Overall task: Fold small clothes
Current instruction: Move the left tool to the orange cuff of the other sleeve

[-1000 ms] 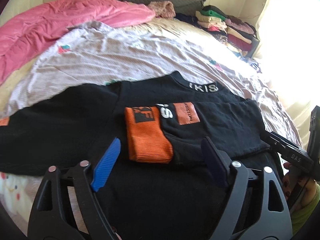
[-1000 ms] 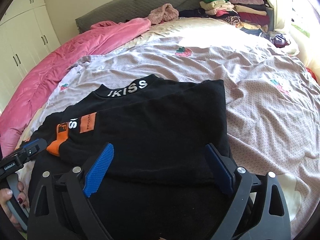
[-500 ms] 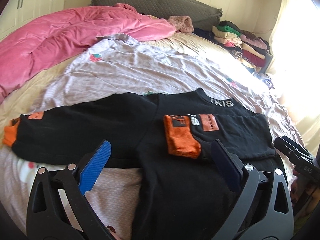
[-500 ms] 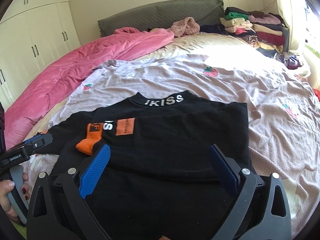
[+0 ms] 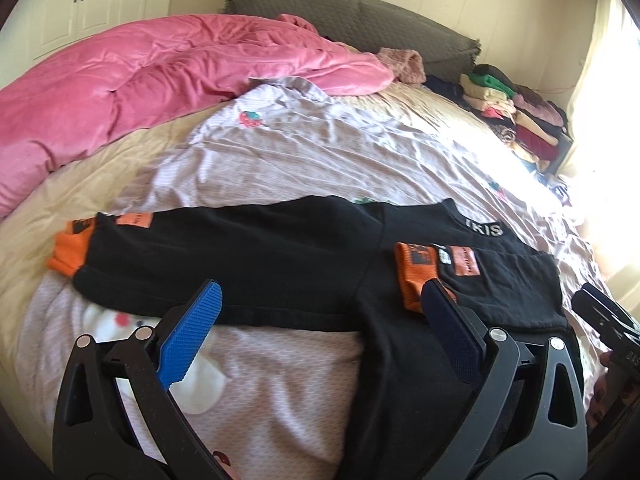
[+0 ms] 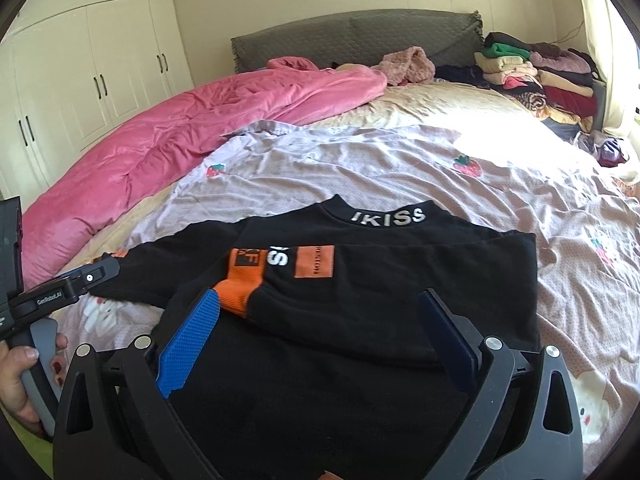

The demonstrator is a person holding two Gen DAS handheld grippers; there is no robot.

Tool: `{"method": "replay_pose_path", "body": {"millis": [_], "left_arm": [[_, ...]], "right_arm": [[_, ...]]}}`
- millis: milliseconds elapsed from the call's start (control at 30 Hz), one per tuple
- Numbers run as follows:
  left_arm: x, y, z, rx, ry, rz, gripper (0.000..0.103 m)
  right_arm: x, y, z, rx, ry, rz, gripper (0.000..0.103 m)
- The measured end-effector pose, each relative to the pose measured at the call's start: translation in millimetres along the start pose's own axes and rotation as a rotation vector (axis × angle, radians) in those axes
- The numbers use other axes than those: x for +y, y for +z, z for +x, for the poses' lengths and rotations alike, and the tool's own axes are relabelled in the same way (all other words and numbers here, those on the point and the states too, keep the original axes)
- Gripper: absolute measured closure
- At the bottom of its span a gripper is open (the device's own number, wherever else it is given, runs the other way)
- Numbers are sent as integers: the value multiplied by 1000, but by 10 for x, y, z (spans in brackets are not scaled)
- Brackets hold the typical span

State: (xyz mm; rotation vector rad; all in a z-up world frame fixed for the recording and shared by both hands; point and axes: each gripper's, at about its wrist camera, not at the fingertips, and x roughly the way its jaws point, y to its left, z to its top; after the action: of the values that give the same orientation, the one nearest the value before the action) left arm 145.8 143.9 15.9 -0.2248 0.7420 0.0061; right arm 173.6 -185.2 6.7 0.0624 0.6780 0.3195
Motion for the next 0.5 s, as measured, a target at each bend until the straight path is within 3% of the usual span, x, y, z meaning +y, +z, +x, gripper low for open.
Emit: {"method": "replay_pose_path", "body": {"millis": [500], "left_arm": [[611,18,-98,-30,100,-110,9]], "right_arm": [[508,211,207,6,42,-61,4]]}}
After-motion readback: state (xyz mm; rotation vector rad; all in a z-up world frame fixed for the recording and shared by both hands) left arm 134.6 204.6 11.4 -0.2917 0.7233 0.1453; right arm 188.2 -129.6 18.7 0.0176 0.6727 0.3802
